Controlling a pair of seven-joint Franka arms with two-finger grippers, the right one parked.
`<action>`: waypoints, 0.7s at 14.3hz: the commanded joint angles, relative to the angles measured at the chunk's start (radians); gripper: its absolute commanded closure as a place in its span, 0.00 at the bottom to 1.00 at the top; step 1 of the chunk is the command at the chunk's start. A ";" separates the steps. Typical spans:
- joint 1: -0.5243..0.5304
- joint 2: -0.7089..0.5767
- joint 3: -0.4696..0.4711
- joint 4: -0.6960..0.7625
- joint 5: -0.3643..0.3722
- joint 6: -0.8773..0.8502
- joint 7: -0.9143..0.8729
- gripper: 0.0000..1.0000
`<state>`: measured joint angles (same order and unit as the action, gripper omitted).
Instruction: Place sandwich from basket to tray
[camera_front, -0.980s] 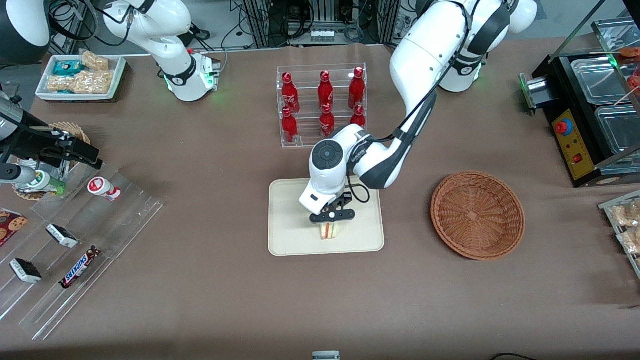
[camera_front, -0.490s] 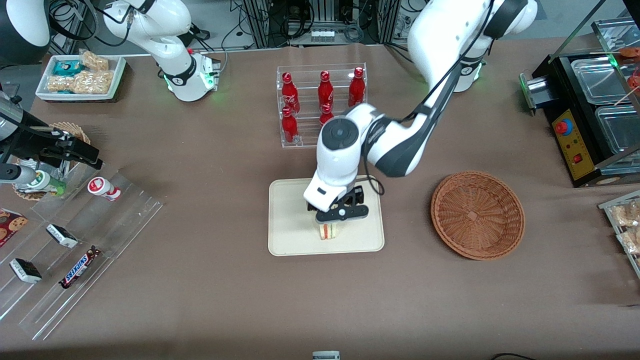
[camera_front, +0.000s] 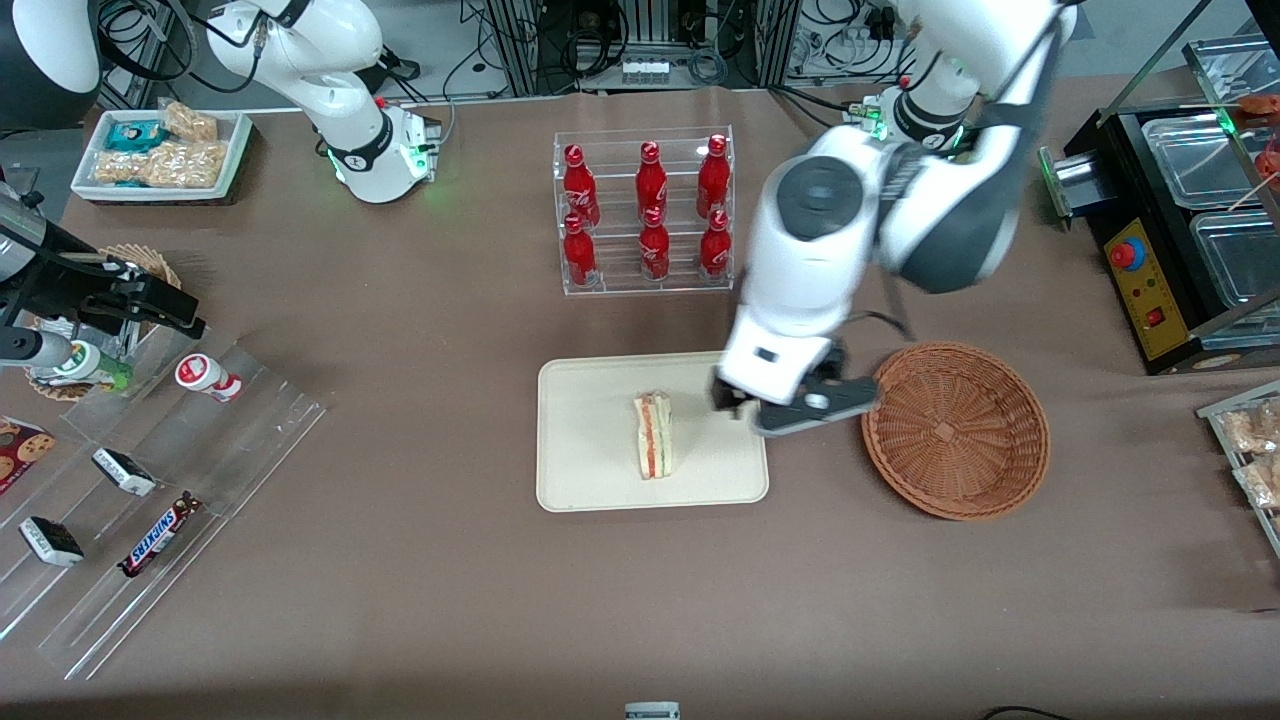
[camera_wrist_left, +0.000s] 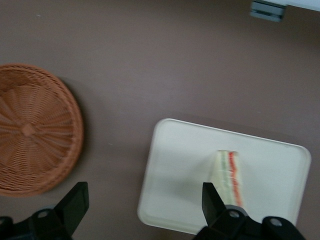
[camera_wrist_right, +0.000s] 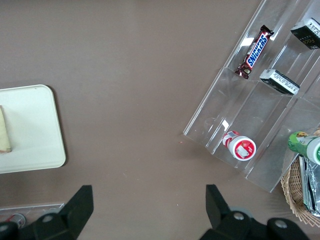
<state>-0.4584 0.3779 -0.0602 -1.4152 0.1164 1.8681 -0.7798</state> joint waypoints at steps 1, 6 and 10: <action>0.119 -0.163 -0.010 -0.184 -0.032 -0.027 0.172 0.00; 0.286 -0.295 -0.010 -0.255 -0.035 -0.180 0.476 0.00; 0.351 -0.384 0.019 -0.255 -0.037 -0.276 0.664 0.00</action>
<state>-0.1335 0.0602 -0.0522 -1.6404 0.0911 1.6259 -0.2039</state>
